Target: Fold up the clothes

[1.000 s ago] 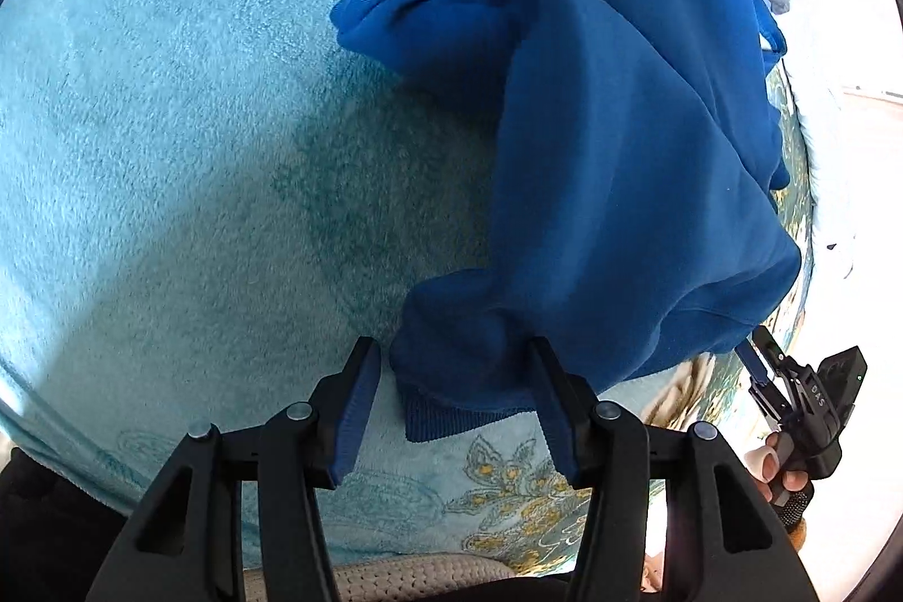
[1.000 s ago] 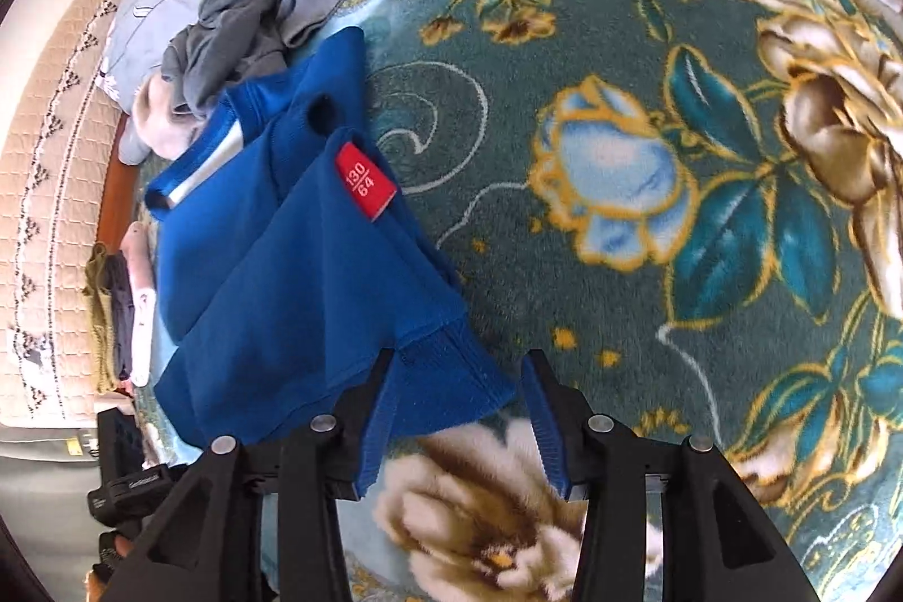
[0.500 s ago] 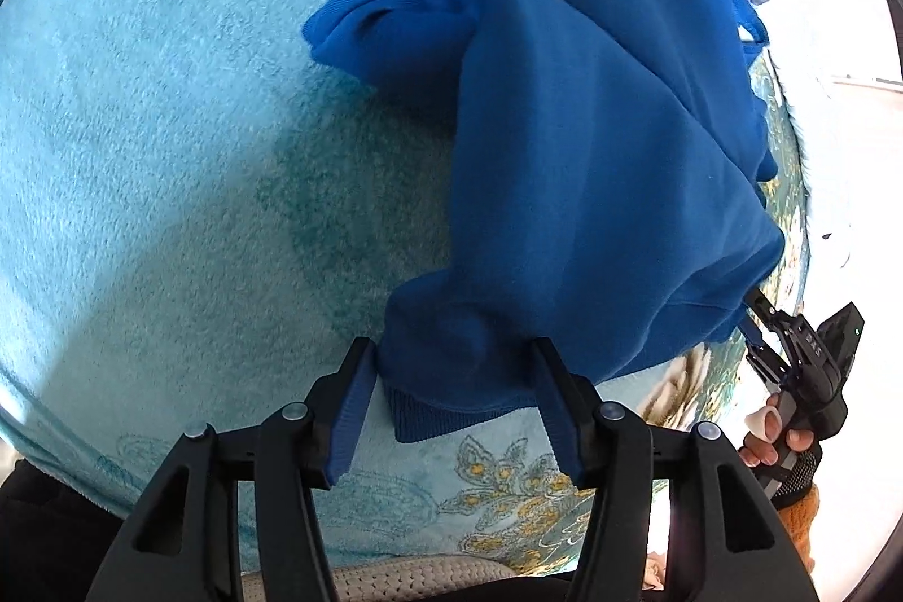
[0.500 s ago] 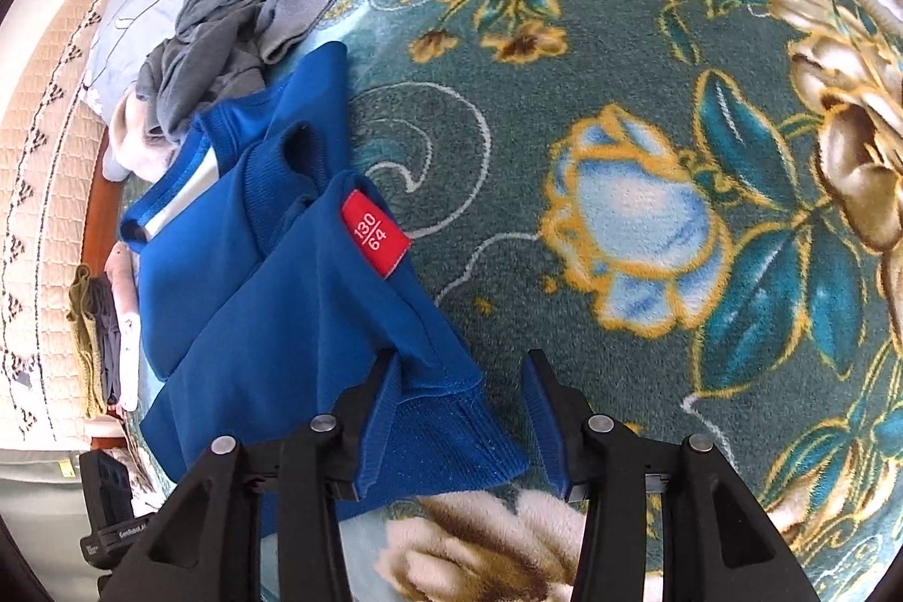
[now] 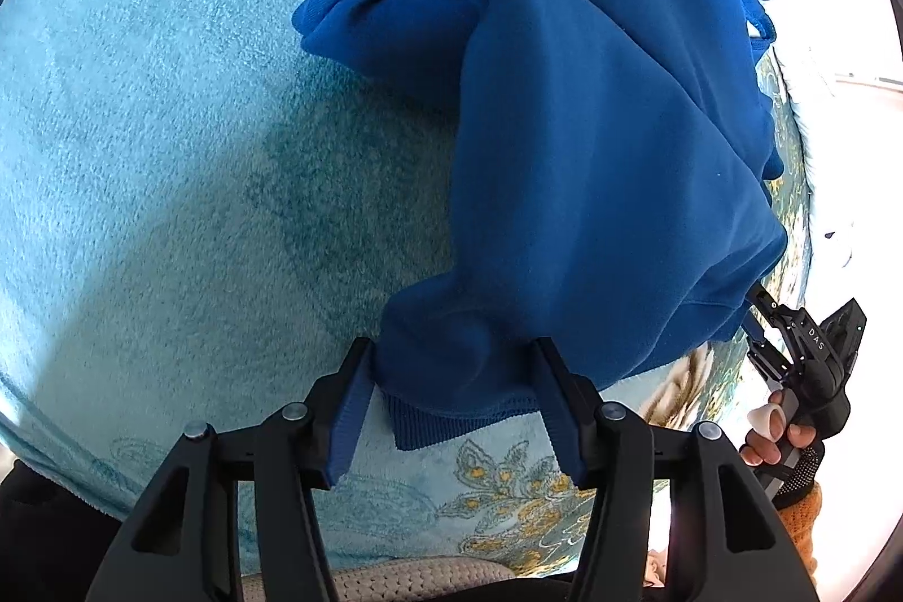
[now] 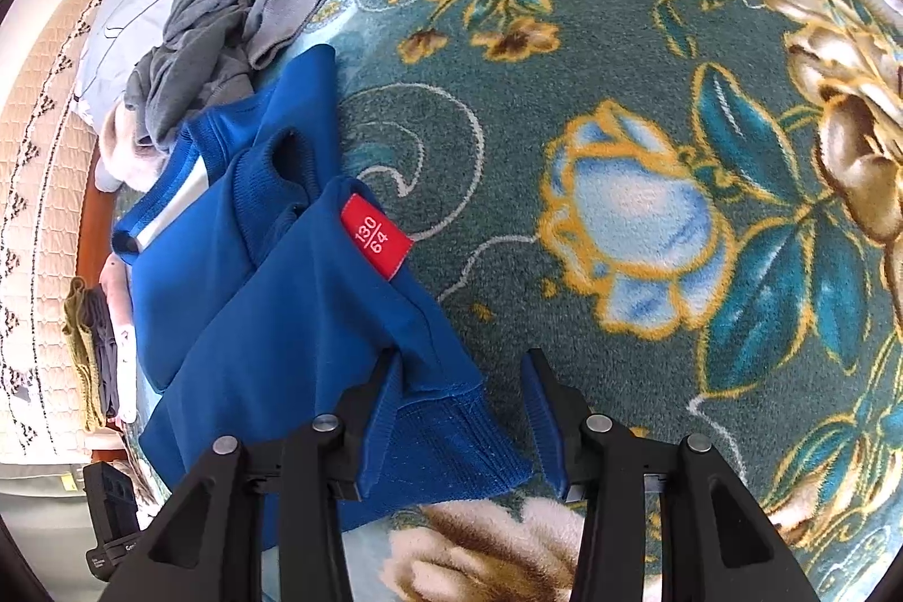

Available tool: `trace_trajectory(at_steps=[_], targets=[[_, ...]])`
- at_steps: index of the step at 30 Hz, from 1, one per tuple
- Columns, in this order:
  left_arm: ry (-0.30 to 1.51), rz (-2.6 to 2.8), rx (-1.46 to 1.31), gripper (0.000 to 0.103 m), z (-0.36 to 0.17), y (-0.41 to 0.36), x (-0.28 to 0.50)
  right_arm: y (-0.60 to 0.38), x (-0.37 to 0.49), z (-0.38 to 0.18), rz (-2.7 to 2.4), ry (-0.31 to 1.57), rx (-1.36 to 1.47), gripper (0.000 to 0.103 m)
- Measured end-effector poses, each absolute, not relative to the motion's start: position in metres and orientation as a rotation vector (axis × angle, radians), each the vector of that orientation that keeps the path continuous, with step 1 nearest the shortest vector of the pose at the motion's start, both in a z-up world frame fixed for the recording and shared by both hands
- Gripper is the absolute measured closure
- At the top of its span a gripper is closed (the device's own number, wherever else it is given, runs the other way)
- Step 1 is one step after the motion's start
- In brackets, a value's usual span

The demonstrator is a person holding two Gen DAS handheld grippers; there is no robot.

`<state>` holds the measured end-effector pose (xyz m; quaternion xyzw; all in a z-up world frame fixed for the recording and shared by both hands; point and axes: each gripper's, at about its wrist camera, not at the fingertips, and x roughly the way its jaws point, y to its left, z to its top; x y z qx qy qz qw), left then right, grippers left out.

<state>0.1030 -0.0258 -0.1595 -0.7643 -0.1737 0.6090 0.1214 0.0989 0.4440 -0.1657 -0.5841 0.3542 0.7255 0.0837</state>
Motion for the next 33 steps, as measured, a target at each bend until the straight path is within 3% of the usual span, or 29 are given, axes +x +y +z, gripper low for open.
trace_trajectory(at_steps=[1,4,9,18,24,33], targets=[[-0.512,1.785,-2.236,0.057,-0.160,-0.028,0.103,0.444,0.097,-0.165,2.163,1.064,-1.745,0.074],[-0.564,1.807,-2.241,0.075,-0.159,-0.039,0.104,0.444,0.093,-0.160,2.154,1.073,-1.757,0.082],[-0.594,1.888,-2.164,0.090,-0.141,-0.048,0.105,0.450,0.093,-0.142,2.158,1.148,-1.756,0.088],[-0.698,2.082,-1.902,0.092,-0.067,-0.082,0.112,0.434,0.119,-0.081,2.276,1.403,-1.680,0.089],[-0.762,2.119,-1.737,0.095,-0.020,-0.069,0.099,0.400,0.162,-0.019,2.373,1.422,-1.634,0.089],[-0.733,2.147,-1.550,0.100,0.029,-0.068,0.092,0.398,0.222,-0.007,2.285,1.485,-1.580,0.090]])
